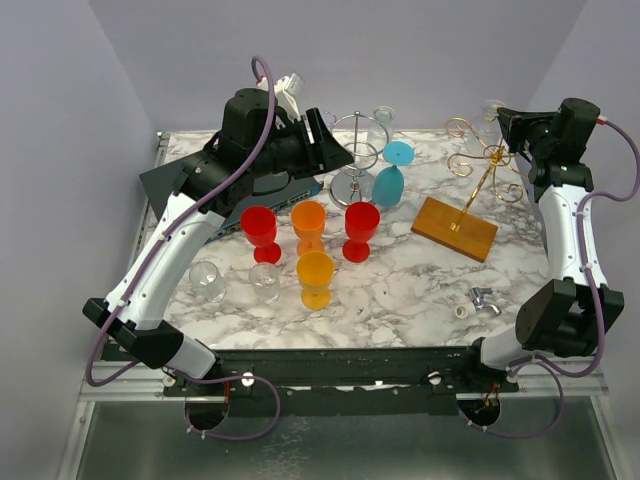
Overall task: Take the wine glass off the wine glass rack
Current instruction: Pick up the wine glass from the wine rack.
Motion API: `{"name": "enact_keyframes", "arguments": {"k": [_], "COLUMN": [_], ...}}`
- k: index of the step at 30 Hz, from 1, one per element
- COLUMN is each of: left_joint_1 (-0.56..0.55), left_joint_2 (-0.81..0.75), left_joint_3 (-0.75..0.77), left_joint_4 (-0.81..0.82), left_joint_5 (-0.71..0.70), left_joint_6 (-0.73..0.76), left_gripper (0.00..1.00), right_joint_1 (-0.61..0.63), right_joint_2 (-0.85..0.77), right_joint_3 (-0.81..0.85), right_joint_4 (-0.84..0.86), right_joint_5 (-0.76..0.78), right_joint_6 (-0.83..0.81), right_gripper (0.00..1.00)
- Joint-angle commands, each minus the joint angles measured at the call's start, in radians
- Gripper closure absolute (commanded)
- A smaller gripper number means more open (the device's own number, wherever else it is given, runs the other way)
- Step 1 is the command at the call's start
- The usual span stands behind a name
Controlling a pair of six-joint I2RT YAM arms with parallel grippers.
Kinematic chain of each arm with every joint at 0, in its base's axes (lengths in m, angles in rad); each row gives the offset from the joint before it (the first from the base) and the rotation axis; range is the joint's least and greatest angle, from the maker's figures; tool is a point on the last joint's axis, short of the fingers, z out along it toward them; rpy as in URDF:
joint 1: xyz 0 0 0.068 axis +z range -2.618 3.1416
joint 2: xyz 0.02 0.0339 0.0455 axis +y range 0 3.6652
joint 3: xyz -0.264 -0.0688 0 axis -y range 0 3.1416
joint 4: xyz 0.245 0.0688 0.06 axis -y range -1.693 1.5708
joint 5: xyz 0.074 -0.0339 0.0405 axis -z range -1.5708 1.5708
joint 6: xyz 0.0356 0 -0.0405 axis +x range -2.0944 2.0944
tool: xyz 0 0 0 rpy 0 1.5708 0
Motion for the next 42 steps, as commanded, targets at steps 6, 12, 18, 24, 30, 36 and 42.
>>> {"name": "enact_keyframes", "arguments": {"k": [6,12,18,24,30,36,42], "left_joint_1": [0.008,0.010,0.010,0.011,0.011,0.011,0.011], "left_joint_2": [-0.025,-0.023,-0.022,-0.021,-0.018,-0.024,-0.020], "left_joint_3": [-0.009,-0.009,-0.007,-0.007,-0.009,-0.011,-0.017], "left_joint_4": [0.022,0.021,0.021,0.021,0.023,0.024,0.025], "left_joint_5": [0.000,0.001,0.002,0.002,0.004,0.002,0.004], "left_joint_6": [-0.001,-0.001,-0.001,-0.001,-0.003,-0.004,-0.009], "left_gripper": [0.45,0.45,0.45,0.45,0.45,0.45,0.45], "right_joint_1": [-0.019,-0.019,-0.019,-0.018,-0.018,-0.019,-0.020], "right_joint_2": [-0.038,-0.041,-0.042,-0.045,-0.057,-0.050,-0.044], "right_joint_3": [0.048,0.054,0.061,0.080,0.070,0.060,0.058], "right_joint_4": [0.051,0.054,0.055,0.043,0.033,0.034,0.045], "right_joint_5": [0.052,0.057,0.062,0.073,0.093,0.099,0.107], "right_joint_6": [-0.011,-0.014,-0.023,-0.030,-0.040,-0.036,-0.031], "right_gripper": [0.99,0.99,0.99,0.99,0.99,1.00,0.99]}}
